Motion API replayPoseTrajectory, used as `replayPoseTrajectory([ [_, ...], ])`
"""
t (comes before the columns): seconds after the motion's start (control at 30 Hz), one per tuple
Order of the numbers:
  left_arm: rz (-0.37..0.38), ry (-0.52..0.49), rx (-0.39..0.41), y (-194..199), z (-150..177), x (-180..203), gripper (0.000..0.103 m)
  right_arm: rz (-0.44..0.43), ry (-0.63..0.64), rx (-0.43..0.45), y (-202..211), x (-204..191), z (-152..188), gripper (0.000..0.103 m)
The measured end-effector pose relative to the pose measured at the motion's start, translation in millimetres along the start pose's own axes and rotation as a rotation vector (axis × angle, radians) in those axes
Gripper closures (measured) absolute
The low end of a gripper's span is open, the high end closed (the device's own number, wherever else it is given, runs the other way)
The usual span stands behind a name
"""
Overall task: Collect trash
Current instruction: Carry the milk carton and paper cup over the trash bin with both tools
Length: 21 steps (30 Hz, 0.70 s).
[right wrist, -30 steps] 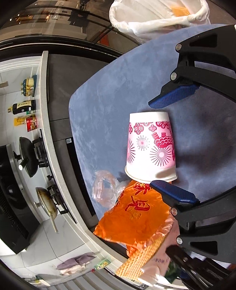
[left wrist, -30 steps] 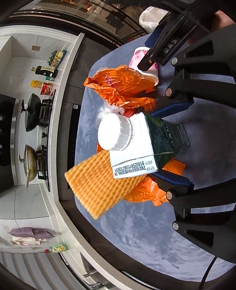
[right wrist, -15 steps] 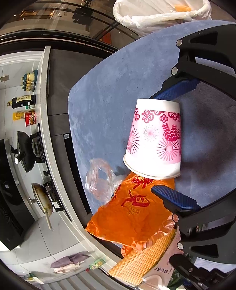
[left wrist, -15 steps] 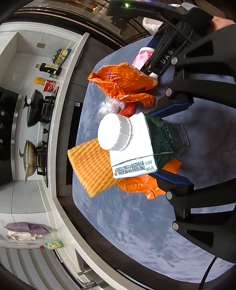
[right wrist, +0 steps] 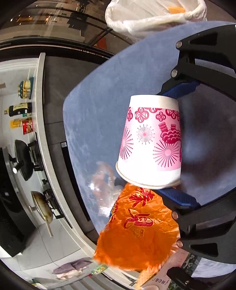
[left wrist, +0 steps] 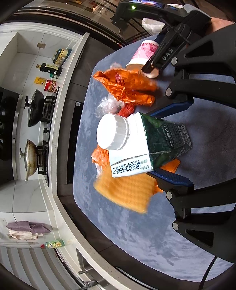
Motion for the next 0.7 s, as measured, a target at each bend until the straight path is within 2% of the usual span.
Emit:
replayPoseTrajectory([
  [0.37,0.063,-0.062,0.045,25.5,-9.9,51.4,0.050,0.008,-0.084,0.086,47.6,60.5,-18.8,0.021],
  [0.7,0.169,-0.176,0.061,35.9,-9.1,138.0,0.050,0.088,-0.164,0.164,89.5,145.2,-31.0,0.021],
])
Point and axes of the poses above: each gripper's, at about its wrist camera, not at the fingertips, and y roughly against the way its jaws point, x to its right, z to its underside, the point moved 8 cm from there along -y, roughly the way its jaws point, and after that the axes turned 11 degrees about z, right-handed, at the moved point
